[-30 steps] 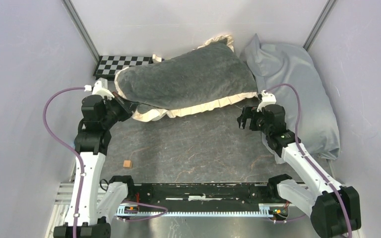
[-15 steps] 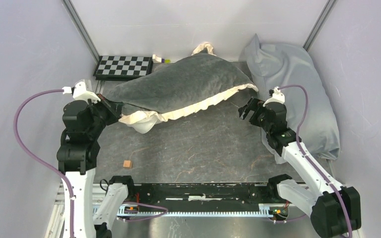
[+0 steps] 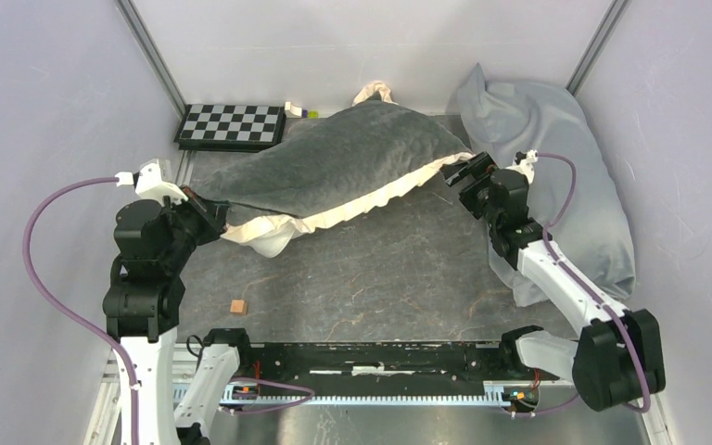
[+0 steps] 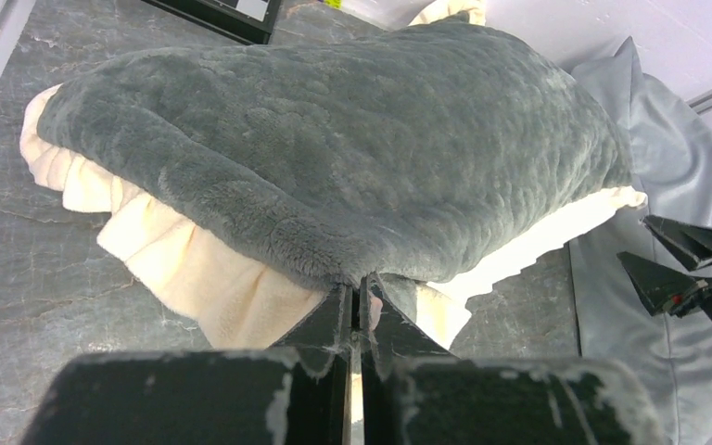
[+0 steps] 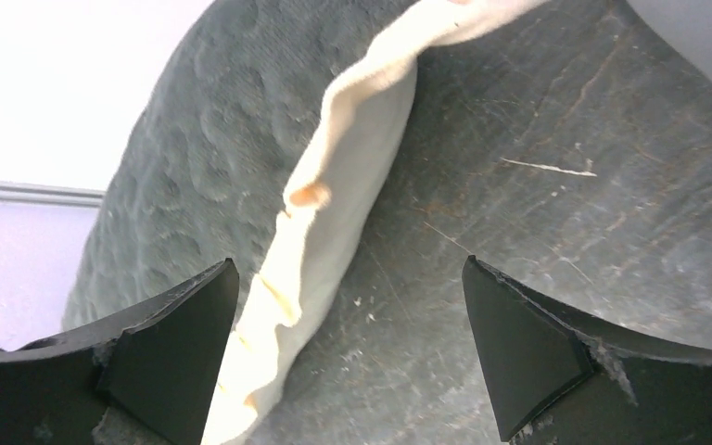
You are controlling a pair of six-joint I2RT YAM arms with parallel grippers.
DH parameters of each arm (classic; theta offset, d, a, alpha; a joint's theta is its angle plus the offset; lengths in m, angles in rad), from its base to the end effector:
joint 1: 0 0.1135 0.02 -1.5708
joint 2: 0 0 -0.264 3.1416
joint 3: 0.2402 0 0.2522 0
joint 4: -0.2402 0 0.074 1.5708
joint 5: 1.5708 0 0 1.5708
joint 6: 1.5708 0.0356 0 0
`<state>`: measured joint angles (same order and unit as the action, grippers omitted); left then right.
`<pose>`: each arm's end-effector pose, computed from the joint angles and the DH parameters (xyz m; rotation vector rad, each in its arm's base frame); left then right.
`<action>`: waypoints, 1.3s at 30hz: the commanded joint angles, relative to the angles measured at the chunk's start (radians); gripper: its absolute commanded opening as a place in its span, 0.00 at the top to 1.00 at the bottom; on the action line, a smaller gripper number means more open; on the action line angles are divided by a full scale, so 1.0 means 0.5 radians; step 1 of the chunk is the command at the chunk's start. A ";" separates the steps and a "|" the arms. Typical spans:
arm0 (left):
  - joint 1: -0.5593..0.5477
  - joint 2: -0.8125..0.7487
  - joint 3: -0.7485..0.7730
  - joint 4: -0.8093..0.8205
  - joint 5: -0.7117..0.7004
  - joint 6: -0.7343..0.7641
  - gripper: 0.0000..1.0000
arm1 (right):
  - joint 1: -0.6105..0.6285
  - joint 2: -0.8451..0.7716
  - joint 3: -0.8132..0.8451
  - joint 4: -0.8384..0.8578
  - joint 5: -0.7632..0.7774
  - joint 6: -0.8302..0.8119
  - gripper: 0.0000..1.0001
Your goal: Remove the pillowcase from the pillow
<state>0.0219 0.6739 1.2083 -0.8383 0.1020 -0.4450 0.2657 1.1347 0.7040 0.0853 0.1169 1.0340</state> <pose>0.0984 -0.0015 0.4219 -0.3683 1.8550 -0.3858 0.2510 0.0640 0.2680 0.8206 1.8118 0.7526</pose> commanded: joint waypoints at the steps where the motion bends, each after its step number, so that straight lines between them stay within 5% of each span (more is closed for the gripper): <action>1: 0.004 -0.055 0.025 0.122 -0.033 0.107 0.96 | 0.001 0.137 0.143 0.177 0.084 0.196 0.03; 6: 0.005 -0.051 0.057 0.103 -0.024 0.119 0.96 | -0.001 0.376 0.276 0.199 0.157 0.225 0.08; 15: 0.004 -0.074 0.029 0.124 0.084 0.091 0.97 | -0.001 0.605 0.497 0.258 0.292 0.084 0.40; 17: 0.002 -0.069 0.039 0.112 0.059 0.108 0.97 | -0.001 0.614 0.517 0.276 0.313 0.033 0.58; 19: 0.004 -0.055 0.062 0.097 0.035 0.121 0.98 | -0.009 0.613 0.542 0.317 0.272 -0.052 0.98; 29: 0.003 0.012 0.422 0.026 -0.521 0.279 0.98 | -0.009 0.187 0.686 0.390 0.153 -0.550 1.00; 39: 0.002 0.236 0.980 -0.056 -0.694 0.292 0.98 | -0.008 -0.065 1.391 -0.028 -0.146 -0.845 1.00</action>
<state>0.0212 0.7715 1.5635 -0.9489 -0.1684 -0.3485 0.2665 1.1870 1.2083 0.0750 0.0761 0.7200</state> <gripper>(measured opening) 0.053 0.010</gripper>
